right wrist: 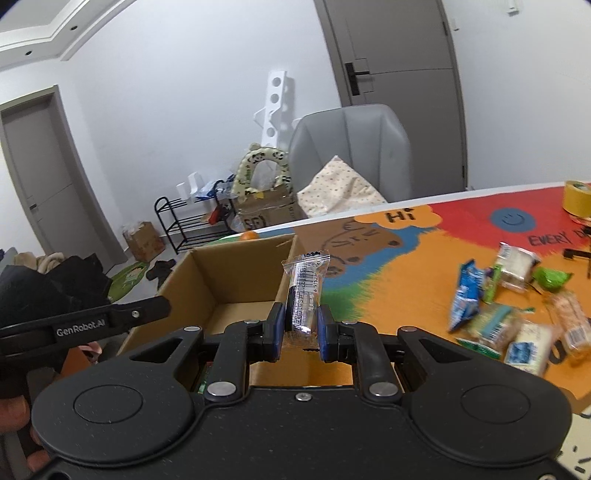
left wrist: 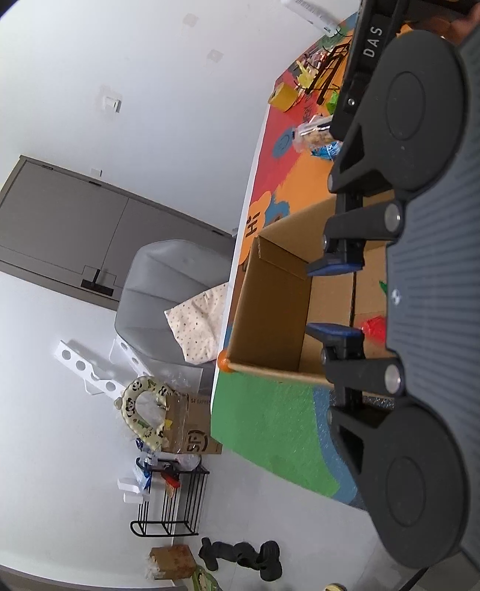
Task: Organize snacks
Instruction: 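Carry both snacks over the cardboard box and open both grippers to drop them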
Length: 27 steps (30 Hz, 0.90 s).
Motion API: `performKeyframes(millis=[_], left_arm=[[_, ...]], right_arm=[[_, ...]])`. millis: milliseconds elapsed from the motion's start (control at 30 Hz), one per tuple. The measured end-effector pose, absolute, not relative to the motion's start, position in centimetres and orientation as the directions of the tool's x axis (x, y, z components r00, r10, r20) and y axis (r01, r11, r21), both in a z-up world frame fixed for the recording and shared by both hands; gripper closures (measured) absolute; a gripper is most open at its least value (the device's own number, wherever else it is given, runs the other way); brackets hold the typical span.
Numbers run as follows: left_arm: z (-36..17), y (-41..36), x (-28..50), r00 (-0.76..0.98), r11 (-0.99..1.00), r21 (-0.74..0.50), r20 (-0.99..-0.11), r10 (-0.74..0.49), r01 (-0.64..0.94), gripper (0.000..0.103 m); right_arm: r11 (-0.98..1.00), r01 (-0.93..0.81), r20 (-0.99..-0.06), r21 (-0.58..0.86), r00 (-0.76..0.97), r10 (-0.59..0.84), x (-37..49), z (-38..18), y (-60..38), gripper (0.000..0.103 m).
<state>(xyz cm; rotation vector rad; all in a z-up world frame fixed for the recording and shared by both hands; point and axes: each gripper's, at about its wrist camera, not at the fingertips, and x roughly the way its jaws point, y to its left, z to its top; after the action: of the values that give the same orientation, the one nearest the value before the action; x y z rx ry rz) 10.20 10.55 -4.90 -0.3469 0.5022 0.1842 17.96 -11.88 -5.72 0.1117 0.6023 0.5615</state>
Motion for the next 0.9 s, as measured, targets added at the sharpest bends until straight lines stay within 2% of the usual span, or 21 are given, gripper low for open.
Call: performKeyframes(millis=[133,267,367,400,433,633,700,900], left_arm=[[-4.9,11.1,9.8,0.860,0.920,-0.284,-0.502,0.096,-0.268,0.067],[-4.9,11.6,9.1,0.858,0.918,-0.283,-0.503,0.105,-0.278,0.054],[-4.9,12.2,8.8,0.853,0.912,-0.285,-0.509,0.115,-0.294,0.051],[-4.9,12.4,8.8,0.851,0.910,-0.288,-0.511,0.117,-0.298,0.050],[-4.9,12.5,8.8,0.849,0.907,-0.290,-0.514,0.120,-0.304,0.048],[-4.9,11.9,9.0,0.846,0.906,-0.279,-0.515,0.138,-0.318,0.031],[-4.9,11.2,9.1,0.847,0.910,-0.272,-0.514,0.139,-0.314,0.025],[-4.5,8.9,9.7,0.849,0.925,-0.235,-0.508,0.144,-0.298,0.016]], right_arm=[[0.828,-0.493,-0.501,0.268,0.662,0.557,18.4,-5.4,-10.2,0.086],[0.801,-0.522,-0.489,0.295,0.638,0.596,18.7,-4.9,-9.0,0.085],[0.794,-0.537,-0.480,0.286,0.636,0.604,18.3,-4.8,-8.6,0.068],[0.795,-0.538,-0.476,0.280,0.641,0.602,18.1,-4.8,-8.6,0.059],[0.795,-0.539,-0.474,0.279,0.642,0.602,17.9,-4.8,-8.8,0.057],[0.814,-0.504,-0.498,0.289,0.647,0.578,17.7,-5.6,-10.7,0.057],[0.819,-0.493,-0.497,0.294,0.653,0.572,17.6,-5.7,-11.5,0.053],[0.836,-0.456,-0.485,0.306,0.681,0.549,17.4,-5.9,-14.4,0.046]])
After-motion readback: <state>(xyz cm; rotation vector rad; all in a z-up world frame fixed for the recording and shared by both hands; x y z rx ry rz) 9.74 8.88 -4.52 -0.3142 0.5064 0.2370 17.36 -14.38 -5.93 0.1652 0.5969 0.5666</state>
